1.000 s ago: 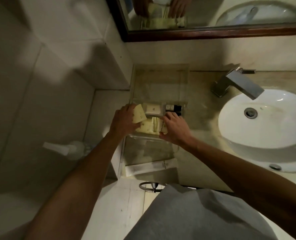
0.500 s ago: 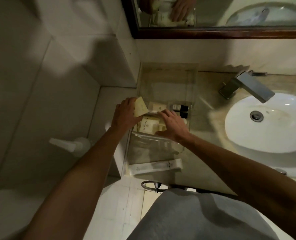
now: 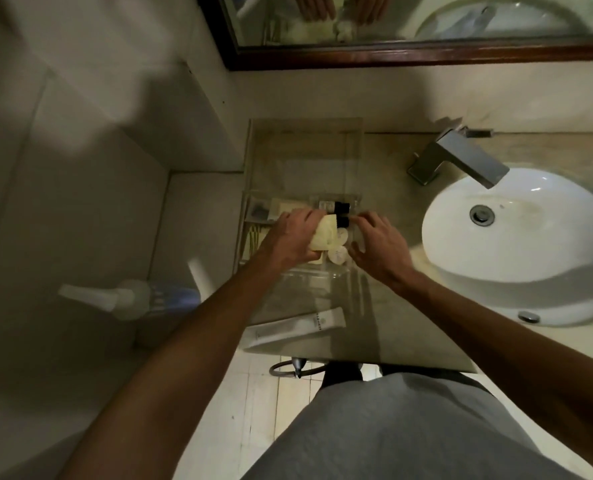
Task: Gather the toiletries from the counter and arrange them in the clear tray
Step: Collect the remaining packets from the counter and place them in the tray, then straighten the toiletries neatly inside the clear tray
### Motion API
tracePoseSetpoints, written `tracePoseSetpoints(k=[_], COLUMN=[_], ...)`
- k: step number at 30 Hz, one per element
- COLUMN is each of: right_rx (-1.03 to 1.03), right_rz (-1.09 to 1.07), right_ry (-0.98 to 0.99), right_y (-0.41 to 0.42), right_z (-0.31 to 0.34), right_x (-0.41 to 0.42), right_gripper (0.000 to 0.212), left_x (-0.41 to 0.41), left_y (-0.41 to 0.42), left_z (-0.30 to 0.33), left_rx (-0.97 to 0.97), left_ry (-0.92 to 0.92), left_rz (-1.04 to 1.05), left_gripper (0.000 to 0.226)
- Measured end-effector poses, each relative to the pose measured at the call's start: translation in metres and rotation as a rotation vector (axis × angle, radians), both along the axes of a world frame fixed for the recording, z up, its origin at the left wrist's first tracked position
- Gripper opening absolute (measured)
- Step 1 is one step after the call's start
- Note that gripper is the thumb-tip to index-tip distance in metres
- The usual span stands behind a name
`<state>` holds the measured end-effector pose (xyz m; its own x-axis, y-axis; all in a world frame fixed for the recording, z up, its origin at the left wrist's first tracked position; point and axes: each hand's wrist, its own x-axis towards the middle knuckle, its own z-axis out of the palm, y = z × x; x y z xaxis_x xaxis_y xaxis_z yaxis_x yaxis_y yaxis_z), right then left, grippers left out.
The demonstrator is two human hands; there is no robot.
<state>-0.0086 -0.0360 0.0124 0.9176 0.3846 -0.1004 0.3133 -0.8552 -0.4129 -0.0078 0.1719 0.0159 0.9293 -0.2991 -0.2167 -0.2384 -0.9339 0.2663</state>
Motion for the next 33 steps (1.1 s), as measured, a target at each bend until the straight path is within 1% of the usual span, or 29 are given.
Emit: tracePoseSetpoints(k=[3, 4, 5, 8, 11, 13, 14, 16, 18, 20, 22, 23, 25, 27, 29, 31, 33], right_rx=[-0.012, -0.012, -0.013, -0.013, 0.028, 0.032, 0.003, -0.119, -0.282, -0.343, -0.326, -0.313, -0.262, -0.17, -0.098, -0.063, -0.042], right_rz=[-0.007, -0.009, -0.011, 0.016, 0.139, 0.307, 0.404, 0.569, 0.645, 0.643, 0.616, 0.608, 0.568, 0.485, 0.412, 0.357, 0.321], right_ry=[-0.02, -0.009, 0.003, -0.001, -0.064, -0.094, -0.099, -0.015, 0.139, 0.21, 0.217, 0.202, 0.141, 0.044, -0.066, -0.143, -0.198], right_y=[-0.003, -0.005, -0.007, -0.011, -0.007, 0.0, 0.004, 0.013, 0.019, 0.02, 0.022, 0.022, 0.021, 0.018, 0.018, 0.02, 0.021], right_z=[0.005, 0.005, 0.005, 0.005, 0.009, 0.007, 0.001, -0.012, -0.026, -0.036, -0.04, -0.039, -0.035, -0.024, -0.01, 0.005, 0.014], right_x=[0.0, 0.0, 0.0, -0.002, -0.016, -0.038, -0.052, -0.079, -0.099, -0.108, -0.108, -0.106, -0.094, -0.075, -0.05, -0.025, -0.006], right_gripper=[0.057, 0.058, 0.059, 0.057, 0.044, 0.037, 0.039, 0.052, 0.061, 0.055, 0.048, 0.046, 0.044, 0.04, 0.035, 0.033, 0.033], left_x=[-0.01, -0.015, -0.019, -0.027, -0.042, -0.068, -0.086, -0.122, -0.151, -0.169, -0.173, -0.171, -0.157, -0.133, -0.105, -0.076, -0.052], left_y=[0.004, 0.009, 0.015, 0.035, 0.045, 0.046, 0.046, 0.048, 0.048, 0.043, 0.039, 0.039, 0.043, 0.051, 0.059, 0.065, 0.065], left_z=[-0.005, -0.007, -0.008, -0.007, -0.001, -0.001, -0.006, -0.02, -0.037, -0.044, -0.043, -0.042, -0.034, -0.023, -0.013, 0.0, 0.01], left_rx=[0.028, 0.023, 0.016, 0.003, -0.042, -0.027, 0.0, 0.07, 0.12, 0.103, 0.092, 0.085, 0.041, 0.0, 0.001, 0.034, 0.034], left_ry=[0.14, 0.156, 0.149, 0.051, -0.099, -0.152, -0.147, -0.07, 0.045, 0.184, 0.245, 0.235, 0.169, 0.038, -0.097, -0.2, -0.262], left_rz=[0.016, 0.015, 0.011, 0.008, 0.011, -0.114, -0.213, -0.332, -0.307, -0.171, -0.101, -0.097, -0.07, -0.035, -0.05, -0.069, -0.049], left_gripper=[0.121, 0.126, 0.127, 0.114, 0.09, 0.075, 0.07, 0.067, 0.062, 0.051, 0.036, 0.03, 0.026, 0.024, 0.022, 0.032, 0.037])
